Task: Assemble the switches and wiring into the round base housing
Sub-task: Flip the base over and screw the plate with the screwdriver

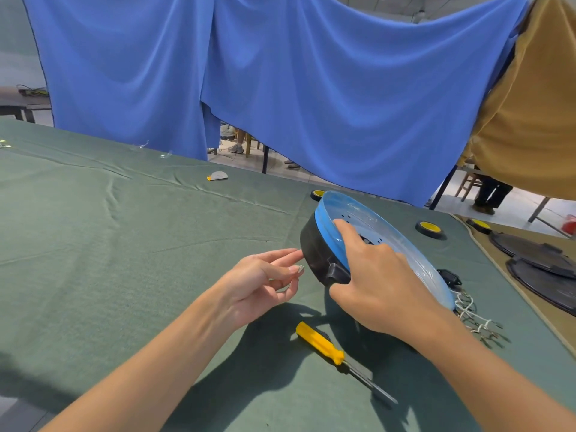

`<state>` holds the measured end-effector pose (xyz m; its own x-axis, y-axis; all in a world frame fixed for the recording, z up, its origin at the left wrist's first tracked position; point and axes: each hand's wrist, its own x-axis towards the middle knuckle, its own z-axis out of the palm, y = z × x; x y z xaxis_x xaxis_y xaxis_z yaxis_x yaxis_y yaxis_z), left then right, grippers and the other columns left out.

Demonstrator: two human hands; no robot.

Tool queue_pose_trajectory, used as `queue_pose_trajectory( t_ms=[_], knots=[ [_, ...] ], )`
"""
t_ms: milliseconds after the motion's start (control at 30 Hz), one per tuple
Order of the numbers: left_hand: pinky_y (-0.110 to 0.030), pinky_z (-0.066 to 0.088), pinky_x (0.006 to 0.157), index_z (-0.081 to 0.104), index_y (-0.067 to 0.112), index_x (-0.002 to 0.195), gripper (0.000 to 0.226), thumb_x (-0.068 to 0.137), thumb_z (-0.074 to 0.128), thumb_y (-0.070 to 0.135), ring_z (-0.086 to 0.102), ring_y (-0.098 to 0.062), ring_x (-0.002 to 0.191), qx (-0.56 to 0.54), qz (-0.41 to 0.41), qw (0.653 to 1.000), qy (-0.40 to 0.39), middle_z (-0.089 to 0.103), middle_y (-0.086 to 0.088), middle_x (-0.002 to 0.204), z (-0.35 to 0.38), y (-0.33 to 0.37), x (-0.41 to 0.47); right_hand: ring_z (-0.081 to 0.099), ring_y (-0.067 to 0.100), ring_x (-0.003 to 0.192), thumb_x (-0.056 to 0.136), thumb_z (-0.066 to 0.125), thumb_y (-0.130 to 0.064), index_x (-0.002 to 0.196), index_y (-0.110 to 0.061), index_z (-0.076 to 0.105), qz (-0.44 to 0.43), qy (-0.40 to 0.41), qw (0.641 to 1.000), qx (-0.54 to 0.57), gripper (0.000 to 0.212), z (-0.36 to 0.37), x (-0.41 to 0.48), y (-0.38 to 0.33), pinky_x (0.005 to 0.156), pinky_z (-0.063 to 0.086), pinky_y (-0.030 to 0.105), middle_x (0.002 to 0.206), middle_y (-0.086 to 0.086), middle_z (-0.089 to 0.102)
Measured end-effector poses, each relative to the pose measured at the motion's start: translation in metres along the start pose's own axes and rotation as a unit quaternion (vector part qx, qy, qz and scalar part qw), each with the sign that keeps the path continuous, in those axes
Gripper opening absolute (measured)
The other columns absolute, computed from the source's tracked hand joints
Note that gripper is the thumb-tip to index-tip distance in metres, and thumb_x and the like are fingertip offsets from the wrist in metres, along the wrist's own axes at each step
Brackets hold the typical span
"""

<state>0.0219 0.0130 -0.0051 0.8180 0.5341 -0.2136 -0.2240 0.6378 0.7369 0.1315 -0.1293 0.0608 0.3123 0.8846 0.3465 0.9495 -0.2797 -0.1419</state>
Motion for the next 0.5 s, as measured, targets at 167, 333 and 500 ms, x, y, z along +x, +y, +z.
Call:
queue_pose_trajectory(
  t_ms=[167, 333, 500],
  knots=[
    [-0.026, 0.058, 0.062, 0.061, -0.007, 0.107, 0.030, 0.082, 0.054, -0.023, 0.073, -0.020, 0.073, -0.051, 0.021, 0.997, 0.046, 0.075, -0.018, 0.094, 0.000, -0.004, 0.011, 0.046, 0.011, 0.058, 0.079, 0.060, -0.022, 0.132, -0.029, 0.029, 0.012, 0.016, 1.000, 0.006, 0.062, -0.013, 0.006, 0.007, 0.049, 0.028, 0.025, 0.066, -0.007, 0.049],
    [-0.027, 0.059, 0.061, 0.060, -0.009, 0.103, 0.028, 0.081, 0.055, -0.025, 0.075, -0.022, 0.073, -0.090, 0.053, 0.992, 0.070, 0.075, -0.020, 0.087, 0.009, -0.006, 0.021, 0.051, 0.016, 0.069, 0.080, 0.059, -0.024, 0.135, -0.035, 0.025, 0.008, -0.007, 1.000, 0.025, 0.066, -0.017, 0.006, 0.010, 0.064, 0.036, 0.029, 0.083, -0.004, 0.057],
    [-0.027, 0.059, 0.062, 0.061, -0.008, 0.107, 0.030, 0.082, 0.054, -0.024, 0.075, -0.021, 0.076, -0.082, 0.064, 0.993, 0.064, 0.075, -0.018, 0.090, 0.016, -0.010, 0.023, 0.044, 0.008, 0.060, 0.082, 0.058, -0.023, 0.142, -0.033, 0.022, -0.008, -0.007, 1.000, -0.002, 0.071, -0.016, 0.004, 0.006, 0.058, 0.030, 0.028, 0.072, -0.011, 0.048]
  ],
)
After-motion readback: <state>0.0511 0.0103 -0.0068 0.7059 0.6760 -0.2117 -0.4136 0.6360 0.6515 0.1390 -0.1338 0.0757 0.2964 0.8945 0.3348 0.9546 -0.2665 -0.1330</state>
